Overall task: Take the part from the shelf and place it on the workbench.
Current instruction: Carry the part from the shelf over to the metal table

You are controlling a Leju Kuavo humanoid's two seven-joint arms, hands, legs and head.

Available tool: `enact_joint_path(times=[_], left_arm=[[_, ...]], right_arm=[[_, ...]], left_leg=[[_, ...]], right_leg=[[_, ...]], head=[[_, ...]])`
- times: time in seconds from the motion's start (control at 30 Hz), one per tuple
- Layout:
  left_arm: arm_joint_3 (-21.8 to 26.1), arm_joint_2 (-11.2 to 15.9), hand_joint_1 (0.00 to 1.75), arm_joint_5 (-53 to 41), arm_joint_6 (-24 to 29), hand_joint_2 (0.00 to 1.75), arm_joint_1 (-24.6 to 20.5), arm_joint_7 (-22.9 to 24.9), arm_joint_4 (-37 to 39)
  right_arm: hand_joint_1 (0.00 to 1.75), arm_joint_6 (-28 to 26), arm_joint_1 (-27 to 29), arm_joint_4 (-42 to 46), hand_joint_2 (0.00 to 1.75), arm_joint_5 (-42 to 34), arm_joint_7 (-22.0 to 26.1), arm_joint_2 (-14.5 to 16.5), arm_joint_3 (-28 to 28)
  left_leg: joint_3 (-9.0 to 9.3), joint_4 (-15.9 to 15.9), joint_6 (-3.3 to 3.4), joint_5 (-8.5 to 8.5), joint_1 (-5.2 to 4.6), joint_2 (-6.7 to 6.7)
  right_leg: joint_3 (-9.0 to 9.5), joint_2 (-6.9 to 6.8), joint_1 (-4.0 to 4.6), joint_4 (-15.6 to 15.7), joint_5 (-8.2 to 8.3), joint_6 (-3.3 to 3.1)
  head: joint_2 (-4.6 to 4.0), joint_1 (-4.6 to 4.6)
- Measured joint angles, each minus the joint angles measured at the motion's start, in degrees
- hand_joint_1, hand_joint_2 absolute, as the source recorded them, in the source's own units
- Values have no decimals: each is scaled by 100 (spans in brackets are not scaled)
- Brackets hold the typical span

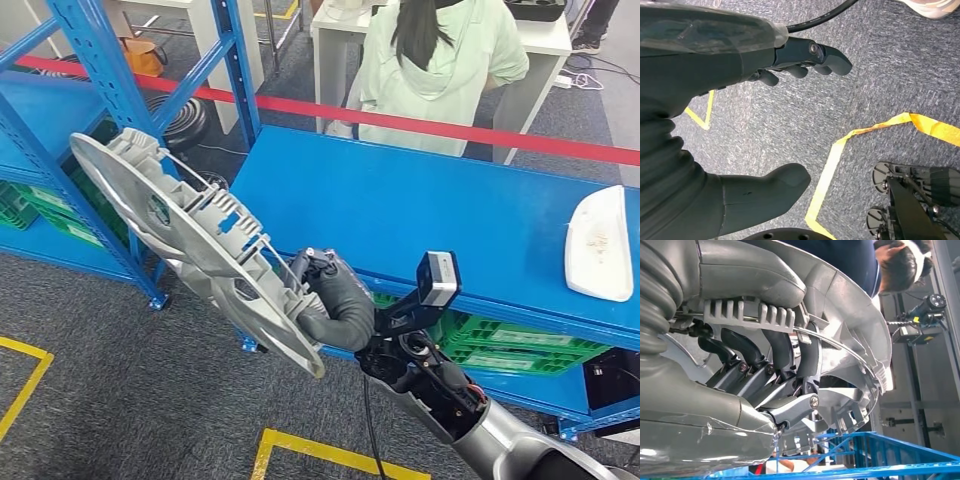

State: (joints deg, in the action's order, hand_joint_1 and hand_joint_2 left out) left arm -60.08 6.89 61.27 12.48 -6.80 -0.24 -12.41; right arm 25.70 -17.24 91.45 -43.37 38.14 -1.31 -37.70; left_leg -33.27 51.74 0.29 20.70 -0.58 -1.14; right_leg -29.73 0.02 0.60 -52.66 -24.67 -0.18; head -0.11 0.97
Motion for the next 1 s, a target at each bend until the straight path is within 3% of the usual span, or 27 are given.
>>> enact_joint_path(times=[0.73,1.0], left_arm=[[0,-2,0,22,-28,175,4,22,0],[0,-1,0,19,-37,175,7,24,-1]], right_arm=[[175,5,49,-58,175,-15,-6,0,0],[175,5,83,-100,175,-17,-6,0,1]], left_leg=[[0,0,1,2,0,0],[2,48,99,43,-28,7]], right_leg=[[0,0,0,0,-1,0],[28,1,-20,6,-7,69]], head=[[0,0],[0,-25]])
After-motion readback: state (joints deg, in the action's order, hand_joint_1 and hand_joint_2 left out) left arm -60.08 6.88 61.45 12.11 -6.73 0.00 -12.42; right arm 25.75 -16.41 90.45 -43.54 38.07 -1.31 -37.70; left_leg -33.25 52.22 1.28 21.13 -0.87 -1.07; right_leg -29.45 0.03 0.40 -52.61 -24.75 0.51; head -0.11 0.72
